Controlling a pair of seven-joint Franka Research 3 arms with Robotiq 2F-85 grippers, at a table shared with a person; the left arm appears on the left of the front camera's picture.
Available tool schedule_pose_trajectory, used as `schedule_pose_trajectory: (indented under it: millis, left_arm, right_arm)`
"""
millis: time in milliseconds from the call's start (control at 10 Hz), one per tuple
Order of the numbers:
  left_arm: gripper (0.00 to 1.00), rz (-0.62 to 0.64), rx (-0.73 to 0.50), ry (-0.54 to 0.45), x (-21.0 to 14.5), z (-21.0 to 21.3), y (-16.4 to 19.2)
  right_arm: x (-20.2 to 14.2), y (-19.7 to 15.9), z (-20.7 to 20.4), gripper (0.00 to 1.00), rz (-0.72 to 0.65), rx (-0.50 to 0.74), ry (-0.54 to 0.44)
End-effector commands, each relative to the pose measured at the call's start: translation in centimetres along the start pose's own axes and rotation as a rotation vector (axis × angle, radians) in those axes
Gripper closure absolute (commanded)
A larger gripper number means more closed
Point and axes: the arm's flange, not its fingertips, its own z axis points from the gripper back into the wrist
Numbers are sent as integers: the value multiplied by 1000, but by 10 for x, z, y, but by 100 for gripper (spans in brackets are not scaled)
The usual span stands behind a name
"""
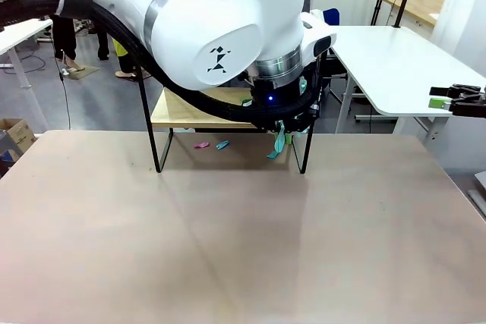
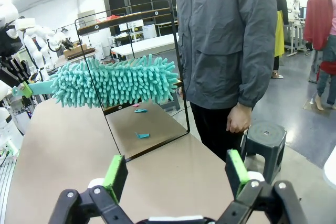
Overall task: Clean the shelf.
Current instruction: Clean the specific section of the Shelf indicated by the human with the Duster.
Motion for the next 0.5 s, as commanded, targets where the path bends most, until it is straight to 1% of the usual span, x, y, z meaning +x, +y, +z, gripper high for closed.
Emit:
schedule_pose_trajectory:
  millis: [0,100,400]
  left_arm:
    - [87,3,2,0,1,-1,1]
    - [87,38,27,-1,-4,-3,10]
    - [87,69,52,-2,-19,-11,22]
  right_arm:
    - [4,1,-1,0,7,1,-2]
    - [4,1,-1,0,7,1,-2]
    - [4,1,-1,0,7,1,-2]
